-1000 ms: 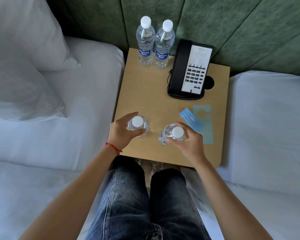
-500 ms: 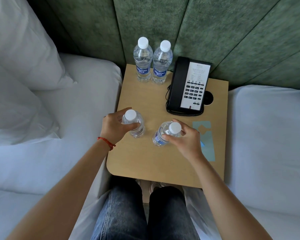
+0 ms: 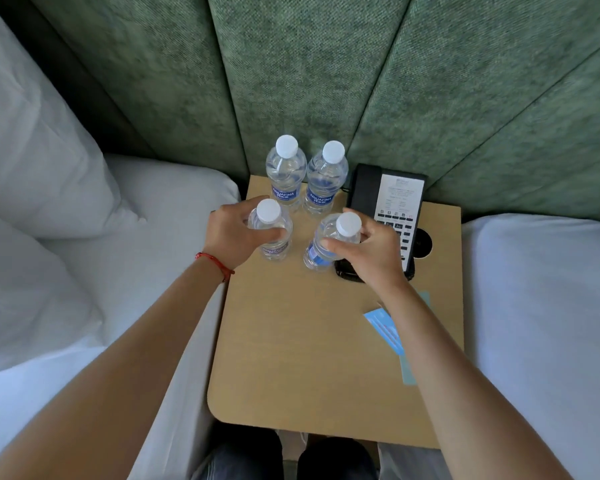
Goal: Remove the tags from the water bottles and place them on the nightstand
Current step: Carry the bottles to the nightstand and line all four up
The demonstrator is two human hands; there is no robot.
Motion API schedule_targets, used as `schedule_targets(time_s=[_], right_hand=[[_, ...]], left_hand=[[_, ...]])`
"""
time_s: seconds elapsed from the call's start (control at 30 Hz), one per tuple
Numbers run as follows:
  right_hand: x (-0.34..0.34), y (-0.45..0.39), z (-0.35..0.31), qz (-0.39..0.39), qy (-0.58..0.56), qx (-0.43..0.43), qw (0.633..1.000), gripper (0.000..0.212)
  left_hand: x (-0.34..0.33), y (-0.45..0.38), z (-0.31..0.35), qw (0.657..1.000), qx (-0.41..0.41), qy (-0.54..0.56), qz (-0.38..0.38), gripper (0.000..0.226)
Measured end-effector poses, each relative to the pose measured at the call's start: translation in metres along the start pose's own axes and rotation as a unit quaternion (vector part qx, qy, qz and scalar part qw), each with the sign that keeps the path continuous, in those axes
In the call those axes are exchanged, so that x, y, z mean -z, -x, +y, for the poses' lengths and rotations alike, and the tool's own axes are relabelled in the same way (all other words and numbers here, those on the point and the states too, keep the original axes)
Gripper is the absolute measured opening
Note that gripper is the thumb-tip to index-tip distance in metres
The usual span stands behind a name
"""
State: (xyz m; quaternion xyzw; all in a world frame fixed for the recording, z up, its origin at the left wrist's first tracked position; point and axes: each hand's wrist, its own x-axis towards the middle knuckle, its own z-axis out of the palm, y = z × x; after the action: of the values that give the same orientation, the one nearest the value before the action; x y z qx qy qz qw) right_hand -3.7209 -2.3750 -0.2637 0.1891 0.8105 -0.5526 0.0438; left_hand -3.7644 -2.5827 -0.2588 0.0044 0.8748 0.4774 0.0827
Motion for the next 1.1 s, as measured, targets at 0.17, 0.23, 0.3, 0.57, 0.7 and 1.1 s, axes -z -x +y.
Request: schedule_targets(time_s=[0.17, 0.23, 0.3, 0.57, 0.7, 1.1], right_hand=[[-0.011, -0.027, -0.006, -0.022, 0.026, 0.016, 0.999, 0.061], [-0.014, -0.034, -0.007, -0.033, 0.029, 0.022, 0.999, 0.063], [-0.015, -0.038, -0.007, -0.043, 0.032, 0.023, 0.998, 0.064], [-0.014, -0.033, -0.008, -0.068, 0.033, 0.036, 0.997, 0.061], [-0.019, -0.025, -0.012, 0.004, 0.077, 0.092, 0.993, 0.069], [0.002, -0.029, -0.007, -0.065, 0.079, 0.054, 0.993, 0.053]], left_hand=[[-0.006, -0.026, 0.0, 1.0, -0.019, 0.009, -0.007, 0.049], [-0.008, -0.031, -0.002, 1.0, -0.019, 0.005, -0.01, 0.049], [-0.01, -0.034, -0.004, 1.0, -0.013, 0.008, -0.015, 0.048], [-0.013, -0.034, -0.007, 0.999, 0.001, 0.027, -0.032, 0.056], [-0.014, -0.034, -0.008, 0.999, 0.002, 0.019, -0.042, 0.062], [-0.019, -0.026, -0.008, 0.998, 0.034, 0.057, -0.006, 0.054]])
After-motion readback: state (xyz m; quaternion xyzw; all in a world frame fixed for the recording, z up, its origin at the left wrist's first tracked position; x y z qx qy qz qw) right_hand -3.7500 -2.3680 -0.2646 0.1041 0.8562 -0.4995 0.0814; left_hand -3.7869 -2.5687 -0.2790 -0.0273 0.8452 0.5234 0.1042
